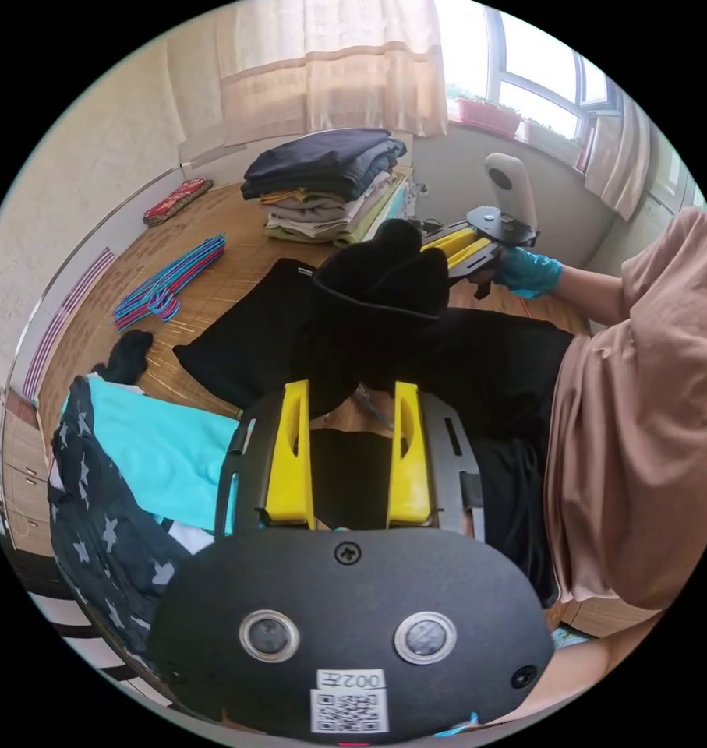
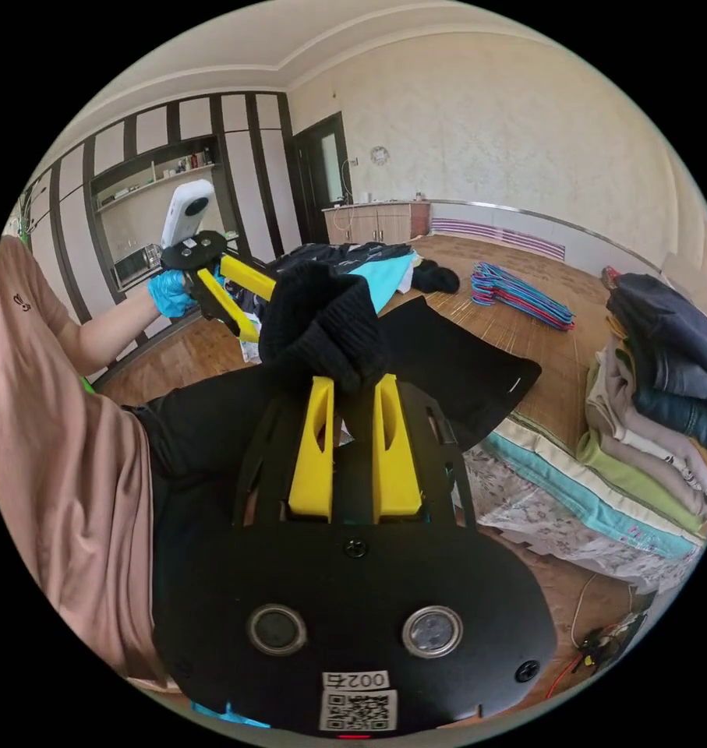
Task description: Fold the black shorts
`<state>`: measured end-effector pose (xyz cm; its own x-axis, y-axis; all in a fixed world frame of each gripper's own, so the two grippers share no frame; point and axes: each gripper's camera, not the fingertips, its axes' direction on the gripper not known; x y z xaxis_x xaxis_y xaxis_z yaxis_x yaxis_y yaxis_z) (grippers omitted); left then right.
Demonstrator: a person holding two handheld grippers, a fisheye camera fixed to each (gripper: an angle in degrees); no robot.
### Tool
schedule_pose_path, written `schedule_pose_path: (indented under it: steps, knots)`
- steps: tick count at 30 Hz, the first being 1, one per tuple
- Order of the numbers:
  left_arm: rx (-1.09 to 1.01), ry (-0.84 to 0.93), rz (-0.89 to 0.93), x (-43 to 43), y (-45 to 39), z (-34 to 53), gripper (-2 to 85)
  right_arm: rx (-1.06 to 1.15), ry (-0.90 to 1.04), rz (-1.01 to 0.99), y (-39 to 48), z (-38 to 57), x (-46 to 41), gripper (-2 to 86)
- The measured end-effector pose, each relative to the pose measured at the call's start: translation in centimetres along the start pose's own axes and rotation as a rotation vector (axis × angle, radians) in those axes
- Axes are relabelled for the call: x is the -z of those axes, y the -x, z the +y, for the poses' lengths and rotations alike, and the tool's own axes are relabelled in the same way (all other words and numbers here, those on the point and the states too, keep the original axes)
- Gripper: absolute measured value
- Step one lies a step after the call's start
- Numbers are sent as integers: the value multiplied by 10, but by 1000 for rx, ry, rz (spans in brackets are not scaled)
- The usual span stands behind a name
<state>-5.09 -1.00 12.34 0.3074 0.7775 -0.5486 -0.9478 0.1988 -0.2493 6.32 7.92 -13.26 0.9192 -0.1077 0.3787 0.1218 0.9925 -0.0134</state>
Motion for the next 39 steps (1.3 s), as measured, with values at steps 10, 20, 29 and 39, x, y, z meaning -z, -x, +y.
schedule_pose_path:
  steps: [10,20,29,39]
  knots:
    - [-82,-12,-7,-64,22,-21,81,58,7,6,-45,2,-9,77]
    - [94,-168,-87,-81,96,-57,-4,-26,-80,81,-135,-37,-38,78]
    - [271,-23,-140,-174,168,-92,-10,-143,63,168,-235,-59,-135,80]
    - [447,-36,-165,-222,197,-90,12,-241,152,369,-290,-42,-183,64]
